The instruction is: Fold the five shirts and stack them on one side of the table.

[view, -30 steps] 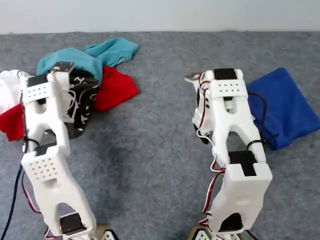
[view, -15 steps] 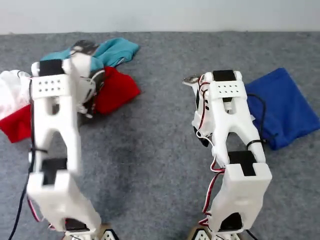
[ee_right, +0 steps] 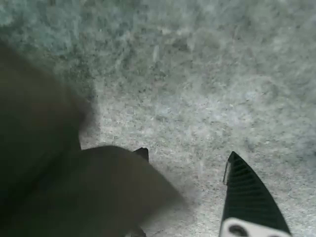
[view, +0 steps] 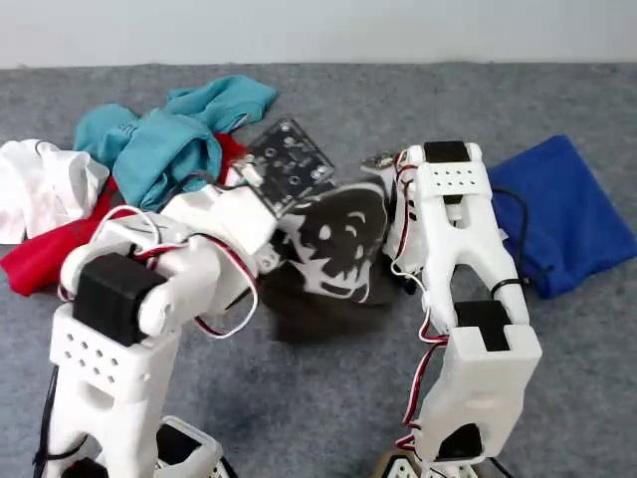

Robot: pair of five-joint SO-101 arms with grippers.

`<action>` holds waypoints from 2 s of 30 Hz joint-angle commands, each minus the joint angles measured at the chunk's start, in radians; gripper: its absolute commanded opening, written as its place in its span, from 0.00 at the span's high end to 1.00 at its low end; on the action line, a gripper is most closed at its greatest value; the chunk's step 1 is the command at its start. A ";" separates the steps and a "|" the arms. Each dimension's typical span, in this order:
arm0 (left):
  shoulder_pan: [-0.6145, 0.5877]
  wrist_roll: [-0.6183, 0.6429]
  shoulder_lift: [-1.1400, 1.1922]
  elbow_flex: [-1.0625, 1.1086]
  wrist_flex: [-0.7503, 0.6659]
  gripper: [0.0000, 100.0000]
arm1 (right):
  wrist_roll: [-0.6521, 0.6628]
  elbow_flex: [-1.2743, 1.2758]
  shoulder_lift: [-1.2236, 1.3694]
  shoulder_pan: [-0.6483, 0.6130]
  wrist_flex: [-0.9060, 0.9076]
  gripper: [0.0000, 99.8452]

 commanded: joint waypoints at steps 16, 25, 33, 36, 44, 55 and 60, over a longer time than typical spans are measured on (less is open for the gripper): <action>-0.439 -0.002 -0.028 0.671 -0.298 0.88 | 0.011 0.135 -0.079 -0.027 -0.027 0.75; -0.776 0.046 -0.028 0.671 -0.506 0.86 | 0.011 0.141 -0.248 -0.286 -0.022 0.75; -0.848 0.049 -0.034 0.680 -0.408 0.86 | 0.011 0.221 -0.283 -0.455 -0.021 0.75; -0.766 0.046 -0.034 0.679 -0.276 0.86 | 0.011 0.279 -0.275 -0.533 -0.051 0.75; -0.624 0.000 -0.034 0.682 -0.201 0.86 | 0.008 0.399 -0.249 -0.579 -0.446 0.75; -0.609 0.000 -0.034 0.684 -0.199 0.86 | 0.038 0.324 0.071 -0.573 -0.634 0.94; -0.609 0.000 -0.034 0.690 -0.199 0.86 | 0.048 0.178 0.107 -0.572 -0.469 0.98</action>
